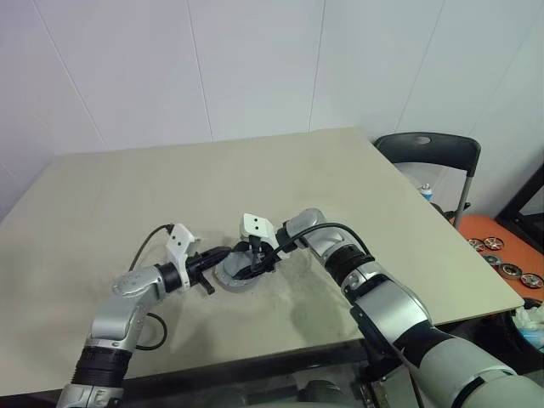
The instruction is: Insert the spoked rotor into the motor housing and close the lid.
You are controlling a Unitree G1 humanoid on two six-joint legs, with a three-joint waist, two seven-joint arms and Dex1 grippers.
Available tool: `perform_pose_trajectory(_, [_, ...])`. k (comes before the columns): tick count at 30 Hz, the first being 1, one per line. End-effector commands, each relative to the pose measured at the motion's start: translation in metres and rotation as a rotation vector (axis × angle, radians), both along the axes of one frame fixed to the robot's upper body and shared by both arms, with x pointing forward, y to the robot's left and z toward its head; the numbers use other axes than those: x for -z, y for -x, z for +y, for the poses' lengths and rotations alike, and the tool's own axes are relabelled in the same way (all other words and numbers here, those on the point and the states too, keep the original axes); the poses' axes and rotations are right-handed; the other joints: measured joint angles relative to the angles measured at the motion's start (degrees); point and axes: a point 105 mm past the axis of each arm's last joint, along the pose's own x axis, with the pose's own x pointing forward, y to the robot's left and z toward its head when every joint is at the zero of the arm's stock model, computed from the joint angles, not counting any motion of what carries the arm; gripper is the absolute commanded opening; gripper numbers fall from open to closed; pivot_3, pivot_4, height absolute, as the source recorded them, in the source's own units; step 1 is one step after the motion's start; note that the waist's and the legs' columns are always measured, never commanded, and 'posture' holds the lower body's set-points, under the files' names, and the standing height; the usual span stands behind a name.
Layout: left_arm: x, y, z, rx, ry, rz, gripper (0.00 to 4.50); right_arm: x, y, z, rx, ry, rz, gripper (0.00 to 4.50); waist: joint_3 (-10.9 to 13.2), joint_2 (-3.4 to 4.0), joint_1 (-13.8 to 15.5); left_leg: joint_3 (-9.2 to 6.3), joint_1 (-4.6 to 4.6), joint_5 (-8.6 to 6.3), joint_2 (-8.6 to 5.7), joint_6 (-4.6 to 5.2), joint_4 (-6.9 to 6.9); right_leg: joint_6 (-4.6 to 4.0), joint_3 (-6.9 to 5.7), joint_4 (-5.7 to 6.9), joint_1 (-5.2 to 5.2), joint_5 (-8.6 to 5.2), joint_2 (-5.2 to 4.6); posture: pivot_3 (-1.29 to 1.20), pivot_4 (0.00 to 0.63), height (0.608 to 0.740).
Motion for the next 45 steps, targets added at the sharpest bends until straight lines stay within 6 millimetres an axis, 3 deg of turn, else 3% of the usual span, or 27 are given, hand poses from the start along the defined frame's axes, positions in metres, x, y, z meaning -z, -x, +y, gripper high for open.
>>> perform_pose_trajectory(1, [-0.001,0.001,-0.011,0.076,-0.019,0.000,0.04,0.050,0.010,-0.033,0.067,0.205,0.083,3.21,0.0,0.01,0.0,0.00,0.00,0.00,0.00,0.00,0.00,0.00,0.00,0.00,0.00,0.00,0.00,0.00,0.000,0.740])
perform_pose_trajectory(6, [0.003,-0.003,-0.015,0.098,-0.042,0.009,0.04,0.050,0.009,-0.034,0.075,0.205,0.075,3.21,0.0,0.01,0.0,-0.03,0.01,0.00,0.01,0.00,0.01,-0.01,-0.01,0.01,0.01,-0.01,0.01,0.00,0.000,0.740])
perform_pose_trajectory(12, [-0.004,-0.013,-0.007,0.055,-0.045,-0.023,0.04,0.050,0.009,-0.034,0.082,0.199,0.075,3.21,0.0,0.01,0.0,-0.03,0.02,0.00,0.01,0.00,0.01,0.00,-0.02,0.01,0.01,-0.01,0.01,0.00,0.000,0.740])
perform_pose_trajectory(21, [-0.006,-0.007,-0.003,0.064,-0.056,-0.025,0.04,0.050,0.010,-0.033,0.079,0.198,0.072,3.21,0.0,0.01,0.0,-0.04,0.01,0.00,0.01,0.00,0.00,0.00,-0.01,0.00,0.00,-0.02,0.01,0.00,0.000,0.740])
perform_pose_trajectory(29, [0.014,0.014,-0.006,0.157,-0.137,0.031,0.04,0.051,0.011,-0.032,0.088,0.193,0.083,3.21,0.0,0.04,0.0,-0.04,0.02,-0.02,0.02,-0.04,-0.02,-0.03,-0.01,0.00,0.00,-0.04,0.01,0.00,0.000,0.740])
perform_pose_trajectory(45, [0.013,0.005,-0.011,0.125,-0.141,0.006,0.04,0.049,0.014,-0.026,0.108,0.163,0.125,3.21,0.0,0.07,0.0,-0.05,0.07,-0.07,0.03,-0.11,-0.02,-0.01,-0.01,-0.03,0.09,-0.07,0.01,0.00,0.000,0.740])
